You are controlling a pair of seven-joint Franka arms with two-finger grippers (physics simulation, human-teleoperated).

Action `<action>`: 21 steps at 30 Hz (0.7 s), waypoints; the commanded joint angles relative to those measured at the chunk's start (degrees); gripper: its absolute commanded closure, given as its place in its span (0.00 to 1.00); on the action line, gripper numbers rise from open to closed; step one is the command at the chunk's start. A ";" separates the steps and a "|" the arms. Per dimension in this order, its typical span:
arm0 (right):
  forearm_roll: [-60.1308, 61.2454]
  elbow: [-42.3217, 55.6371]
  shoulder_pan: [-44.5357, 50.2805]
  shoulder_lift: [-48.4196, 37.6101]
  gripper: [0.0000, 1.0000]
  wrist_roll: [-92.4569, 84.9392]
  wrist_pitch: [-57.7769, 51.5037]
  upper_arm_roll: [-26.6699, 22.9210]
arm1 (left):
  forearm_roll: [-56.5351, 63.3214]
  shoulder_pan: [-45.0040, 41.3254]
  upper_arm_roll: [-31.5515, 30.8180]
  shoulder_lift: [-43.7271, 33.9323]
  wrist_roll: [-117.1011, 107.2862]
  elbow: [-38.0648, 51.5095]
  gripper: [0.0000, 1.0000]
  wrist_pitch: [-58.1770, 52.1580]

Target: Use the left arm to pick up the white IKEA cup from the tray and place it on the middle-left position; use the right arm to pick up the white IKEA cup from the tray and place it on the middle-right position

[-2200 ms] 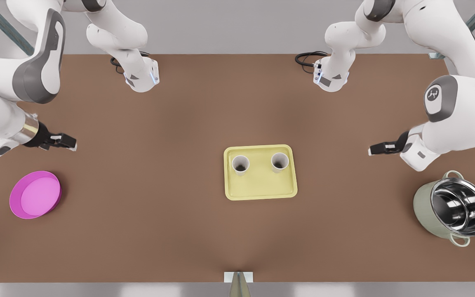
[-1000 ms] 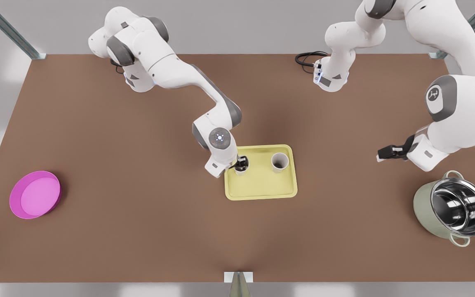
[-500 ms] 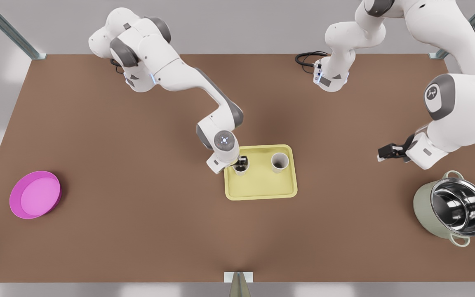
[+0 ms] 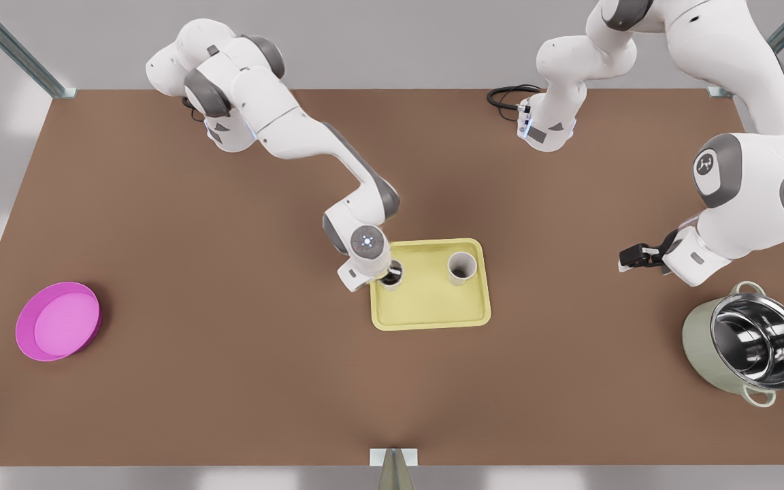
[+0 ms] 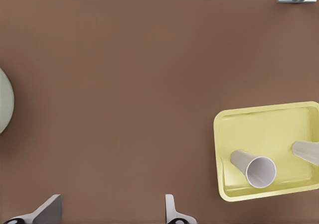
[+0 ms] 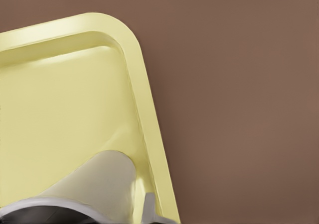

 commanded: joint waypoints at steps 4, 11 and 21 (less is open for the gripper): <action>6.87 0.20 -2.04 -0.09 0.74 3.75 4.92 -0.07 | 0.10 -5.50 -0.34 1.38 -6.02 1.50 0.00 1.30; 7.85 0.29 -4.77 -4.39 0.82 3.58 4.48 -0.33 | 0.01 -10.07 -0.34 2.70 -10.33 1.58 0.00 1.39; 2.66 0.02 -35.52 -6.59 0.81 -57.50 -4.49 -1.83 | 7.31 -30.29 -0.34 14.48 -38.81 -3.51 0.00 17.21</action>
